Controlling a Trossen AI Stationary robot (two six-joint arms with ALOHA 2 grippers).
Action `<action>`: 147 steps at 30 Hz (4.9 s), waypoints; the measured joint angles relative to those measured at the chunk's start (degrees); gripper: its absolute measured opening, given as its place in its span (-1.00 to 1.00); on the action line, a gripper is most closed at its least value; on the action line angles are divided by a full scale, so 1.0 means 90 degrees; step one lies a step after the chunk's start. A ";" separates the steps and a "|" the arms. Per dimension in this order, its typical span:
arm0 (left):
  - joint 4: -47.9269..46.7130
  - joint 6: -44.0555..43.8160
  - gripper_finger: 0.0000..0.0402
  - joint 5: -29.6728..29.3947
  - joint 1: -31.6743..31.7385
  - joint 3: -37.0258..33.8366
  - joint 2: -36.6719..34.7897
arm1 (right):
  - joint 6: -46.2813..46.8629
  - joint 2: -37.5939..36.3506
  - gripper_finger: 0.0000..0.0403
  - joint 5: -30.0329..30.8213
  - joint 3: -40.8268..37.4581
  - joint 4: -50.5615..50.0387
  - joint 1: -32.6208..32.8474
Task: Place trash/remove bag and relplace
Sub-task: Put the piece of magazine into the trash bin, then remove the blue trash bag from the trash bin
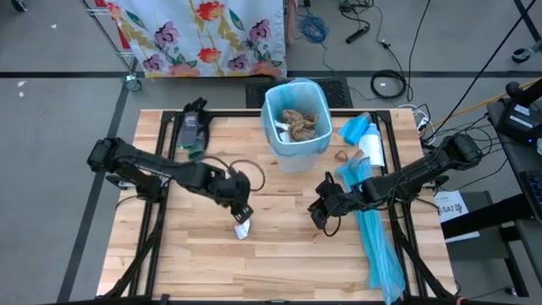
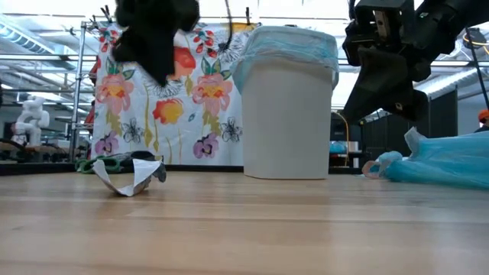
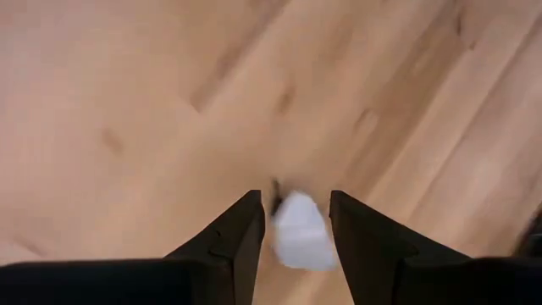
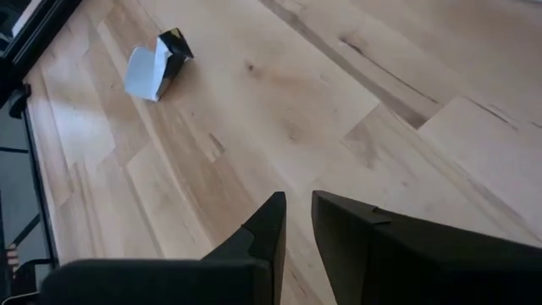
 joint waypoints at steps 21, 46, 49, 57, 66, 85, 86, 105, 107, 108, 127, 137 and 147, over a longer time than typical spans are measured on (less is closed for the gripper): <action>0.2252 -0.1087 -0.30 0.0882 -0.0009 -0.1344 0.1125 | 0.0001 -0.0002 -0.75 -0.0020 0.0002 0.0044 0.0143; 0.2275 -0.0962 -0.99 0.1295 0.0064 -0.1213 0.0392 | -0.0182 -0.0002 -0.75 -0.0143 0.0002 -0.0021 0.0143; 0.2269 -0.0831 -0.99 0.1130 0.0202 -0.1205 -0.0158 | -0.0216 -0.0002 -0.75 -0.0141 0.0002 -0.0037 0.0143; 0.1592 0.0219 -1.00 0.0249 0.0916 -0.0131 -0.1348 | -0.0230 -0.0002 -0.75 -0.0136 0.0002 -0.0061 0.0143; 0.0160 0.2578 -1.00 0.0559 0.2484 0.2441 -0.0867 | -0.0221 -0.0002 -0.75 -0.0107 0.0002 -0.0062 0.0123; 0.0752 0.5378 -0.83 0.2719 0.4295 0.5770 0.2388 | 0.0489 -0.0002 -0.75 -0.0075 0.0002 -0.0086 -0.0436; 0.0775 0.5410 -0.78 0.2826 0.4323 0.5802 0.2505 | 0.0531 -0.0002 -0.75 -0.0075 0.0002 -0.0099 -0.0469; 0.0760 0.5729 -0.32 0.3161 0.5268 0.5910 0.2292 | 0.1014 -0.0002 -0.75 0.0213 0.0002 -0.1060 -0.1005; 0.0353 0.5833 -0.32 0.3173 0.5457 0.5910 0.2205 | 0.1018 -0.0016 -0.75 0.0196 0.0002 -0.1249 -0.1051; 0.0126 0.5922 -0.32 0.3214 0.5550 0.5910 0.2185 | 0.1017 -0.0046 -0.75 0.0192 0.0002 -0.1349 -0.1078; -0.0023 0.5898 -0.96 0.3501 0.6603 0.3094 0.1540 | 0.0334 -0.1936 -0.75 0.0313 0.0002 -0.3388 -0.1914; 0.1532 0.4974 -0.98 0.3506 0.6708 0.0371 0.0452 | -0.0561 -0.2258 -0.78 0.0539 0.0002 -0.3535 -0.3398; 0.2449 0.4227 -0.99 0.3625 0.6621 -0.1350 -0.0319 | -0.1834 -0.2274 -0.99 -0.0777 0.0002 -0.2805 -0.6308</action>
